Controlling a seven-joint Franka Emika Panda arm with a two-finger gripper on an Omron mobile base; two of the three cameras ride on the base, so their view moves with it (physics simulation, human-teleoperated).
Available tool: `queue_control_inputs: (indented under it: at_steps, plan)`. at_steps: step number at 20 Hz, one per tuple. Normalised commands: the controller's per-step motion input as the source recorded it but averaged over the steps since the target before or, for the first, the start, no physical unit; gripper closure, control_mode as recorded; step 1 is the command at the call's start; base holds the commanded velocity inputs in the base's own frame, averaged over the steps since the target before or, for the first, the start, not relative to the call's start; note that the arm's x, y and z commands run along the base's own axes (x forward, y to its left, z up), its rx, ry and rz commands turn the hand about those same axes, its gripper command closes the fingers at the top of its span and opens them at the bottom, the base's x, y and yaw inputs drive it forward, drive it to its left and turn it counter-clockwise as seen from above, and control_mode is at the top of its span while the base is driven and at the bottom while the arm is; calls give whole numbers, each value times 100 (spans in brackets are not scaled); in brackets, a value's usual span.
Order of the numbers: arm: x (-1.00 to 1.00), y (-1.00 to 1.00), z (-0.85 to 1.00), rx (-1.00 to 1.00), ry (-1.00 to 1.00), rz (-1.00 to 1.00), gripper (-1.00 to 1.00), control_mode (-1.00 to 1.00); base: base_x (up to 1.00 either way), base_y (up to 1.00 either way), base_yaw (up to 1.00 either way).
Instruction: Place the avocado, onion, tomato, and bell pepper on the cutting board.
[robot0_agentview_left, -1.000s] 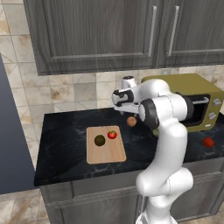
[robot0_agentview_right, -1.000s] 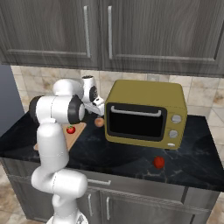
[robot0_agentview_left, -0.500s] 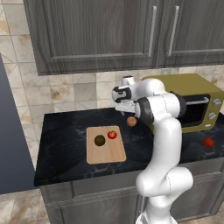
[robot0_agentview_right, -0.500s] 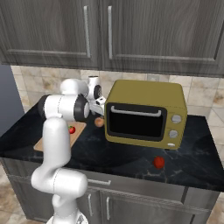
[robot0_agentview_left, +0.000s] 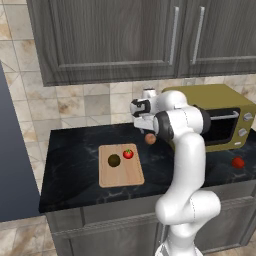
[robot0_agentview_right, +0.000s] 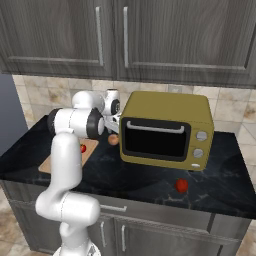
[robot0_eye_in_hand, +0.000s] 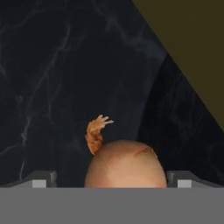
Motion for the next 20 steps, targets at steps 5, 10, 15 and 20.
queue_control_inputs:
  at_steps: [5, 10, 15, 20]
  plan:
    - [-7, 0, -8, 1, 0, -6, -100, -100, 0, 0, 0]
    - [-21, 0, -8, 2, 0, -7, -100, -100, 0, 0, 0]
    - [-26, 0, -19, 2, 0, -8, -100, -100, 0, 0, 0]
    - [-26, 0, -28, 2, 0, -8, -100, -100, 0, 0, 0]
